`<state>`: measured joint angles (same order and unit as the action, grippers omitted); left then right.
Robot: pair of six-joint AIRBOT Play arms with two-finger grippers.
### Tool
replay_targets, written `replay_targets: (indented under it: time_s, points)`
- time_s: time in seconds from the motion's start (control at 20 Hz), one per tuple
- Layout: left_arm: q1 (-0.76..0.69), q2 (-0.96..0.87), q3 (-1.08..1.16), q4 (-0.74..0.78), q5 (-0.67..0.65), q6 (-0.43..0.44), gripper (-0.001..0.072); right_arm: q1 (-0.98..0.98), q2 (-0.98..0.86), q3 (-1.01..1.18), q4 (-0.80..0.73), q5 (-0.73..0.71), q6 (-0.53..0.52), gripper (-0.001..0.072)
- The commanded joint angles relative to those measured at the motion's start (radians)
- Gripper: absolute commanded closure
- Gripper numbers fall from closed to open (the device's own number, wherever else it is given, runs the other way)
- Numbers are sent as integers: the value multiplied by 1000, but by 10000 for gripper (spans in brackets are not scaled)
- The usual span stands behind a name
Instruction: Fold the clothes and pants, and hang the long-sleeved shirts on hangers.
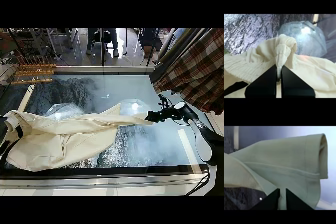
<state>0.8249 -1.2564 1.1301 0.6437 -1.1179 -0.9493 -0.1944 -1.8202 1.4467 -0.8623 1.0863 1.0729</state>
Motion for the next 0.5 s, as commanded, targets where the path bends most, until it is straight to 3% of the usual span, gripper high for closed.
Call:
replay_targets:
  time_s: [0.0,0.05,0.15,0.3,0.45]
  points:
    - [0,0,0,-1,-1,0,685,4,59,27,-98,94,25,369]
    - [0,0,0,-1,-1,0,685,3,90,27,-107,100,3,250]
    - [0,0,0,-1,0,0,685,3,124,27,-147,120,-66,192]
    - [0,0,0,-1,1,0,685,25,109,26,-267,126,-164,191]
    - [0,0,0,-1,1,0,685,75,63,26,-334,31,-240,198]
